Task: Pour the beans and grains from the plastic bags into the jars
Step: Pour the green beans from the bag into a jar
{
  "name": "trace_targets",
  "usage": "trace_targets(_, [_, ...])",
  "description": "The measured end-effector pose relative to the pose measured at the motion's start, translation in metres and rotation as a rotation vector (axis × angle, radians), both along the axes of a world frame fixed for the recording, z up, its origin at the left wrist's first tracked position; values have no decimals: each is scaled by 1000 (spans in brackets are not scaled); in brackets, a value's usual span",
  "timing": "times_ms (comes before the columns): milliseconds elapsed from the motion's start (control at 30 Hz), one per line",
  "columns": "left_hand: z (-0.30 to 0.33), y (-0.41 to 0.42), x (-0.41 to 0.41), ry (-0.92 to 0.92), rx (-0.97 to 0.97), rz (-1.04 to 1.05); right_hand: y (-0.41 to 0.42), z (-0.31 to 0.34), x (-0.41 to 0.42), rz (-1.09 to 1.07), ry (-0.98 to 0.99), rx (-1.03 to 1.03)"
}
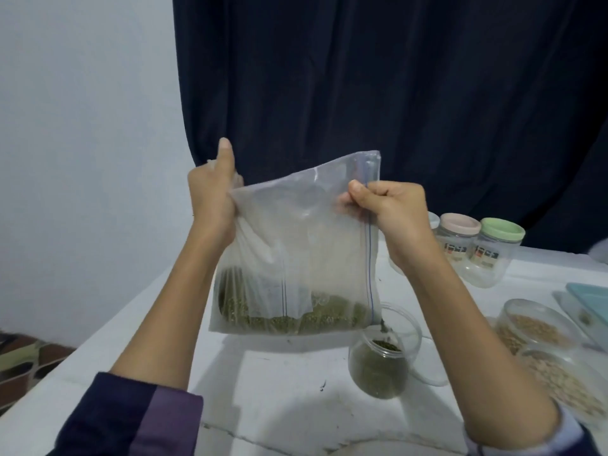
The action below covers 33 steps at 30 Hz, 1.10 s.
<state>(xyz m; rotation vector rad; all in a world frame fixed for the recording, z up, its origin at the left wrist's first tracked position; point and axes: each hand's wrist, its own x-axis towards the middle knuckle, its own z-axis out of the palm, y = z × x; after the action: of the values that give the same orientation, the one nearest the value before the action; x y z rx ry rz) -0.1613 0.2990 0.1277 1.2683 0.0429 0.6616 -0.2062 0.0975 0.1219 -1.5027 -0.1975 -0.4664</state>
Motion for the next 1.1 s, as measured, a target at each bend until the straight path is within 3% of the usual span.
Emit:
trace_targets(100, [0,8,0,13,-31,79,-6,2,0,-27,-10,9])
trace_targets(233, [-1,-1,-1,-28,7,-33,2,0,0,2,-4,-20])
trace_targets(367, [-3,9,2,21,-24,54,-6,1,-1,-15,-10,14])
trace_targets(500, [-2,-1,0,-33,-2,-52,1,-2,-1,-11,-2,-17])
trace_targets(633, [-2,8,0,7,-16,47,-8,1,-2,-25,-5,-44])
trace_targets(767, [-1,-3,-1,-20,9,-47,-5,-2,-1,-14,11,-26])
trace_targets(867, [-2,4,2,30,-8,49,-10,-1,-1,-13,0,8])
trace_targets(1000, [-5,-3,1,-8,0,-47,-6,-4,-1,-4,14,-9])
trace_targets(1100, [-5,4,2,25,-15,42,-10,-3,0,-18,20,-18])
